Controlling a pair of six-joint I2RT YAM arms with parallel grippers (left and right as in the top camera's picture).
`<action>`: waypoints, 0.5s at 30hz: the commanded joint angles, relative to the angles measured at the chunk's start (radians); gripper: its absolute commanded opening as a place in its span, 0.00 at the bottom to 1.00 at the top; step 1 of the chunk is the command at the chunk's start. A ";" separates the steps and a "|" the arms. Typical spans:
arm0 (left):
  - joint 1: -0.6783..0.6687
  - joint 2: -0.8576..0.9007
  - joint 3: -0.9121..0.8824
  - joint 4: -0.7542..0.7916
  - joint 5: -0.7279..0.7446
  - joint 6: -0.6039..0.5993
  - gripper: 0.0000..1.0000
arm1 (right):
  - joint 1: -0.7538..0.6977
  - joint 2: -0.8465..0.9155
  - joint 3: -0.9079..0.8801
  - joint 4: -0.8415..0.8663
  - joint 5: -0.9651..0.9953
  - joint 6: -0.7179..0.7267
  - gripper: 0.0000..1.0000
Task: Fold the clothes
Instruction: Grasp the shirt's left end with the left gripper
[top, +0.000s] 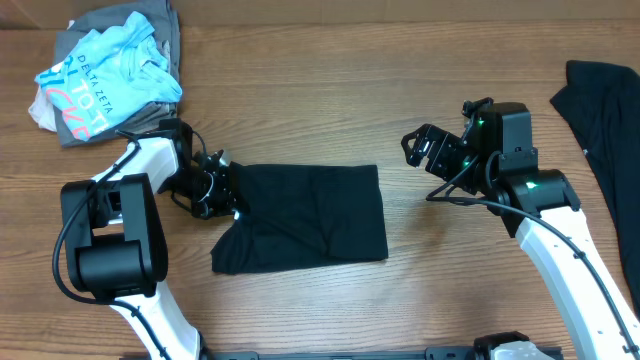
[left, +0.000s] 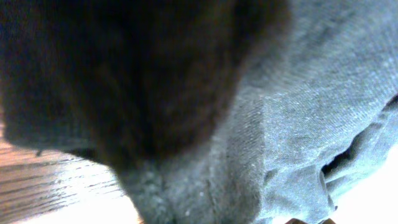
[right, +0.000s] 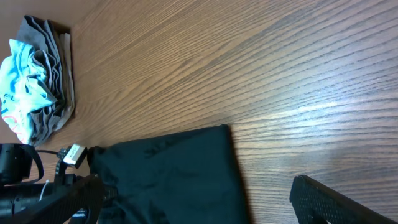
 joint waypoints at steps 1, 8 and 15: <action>0.000 0.094 -0.055 0.028 -0.286 -0.077 0.04 | -0.003 -0.009 0.004 0.005 0.000 -0.008 1.00; 0.062 0.094 -0.024 -0.042 -0.424 -0.146 0.04 | -0.003 -0.009 0.004 0.005 0.011 -0.008 1.00; 0.147 0.093 0.105 -0.187 -0.451 -0.153 0.04 | -0.003 -0.009 0.003 0.005 0.021 -0.007 1.00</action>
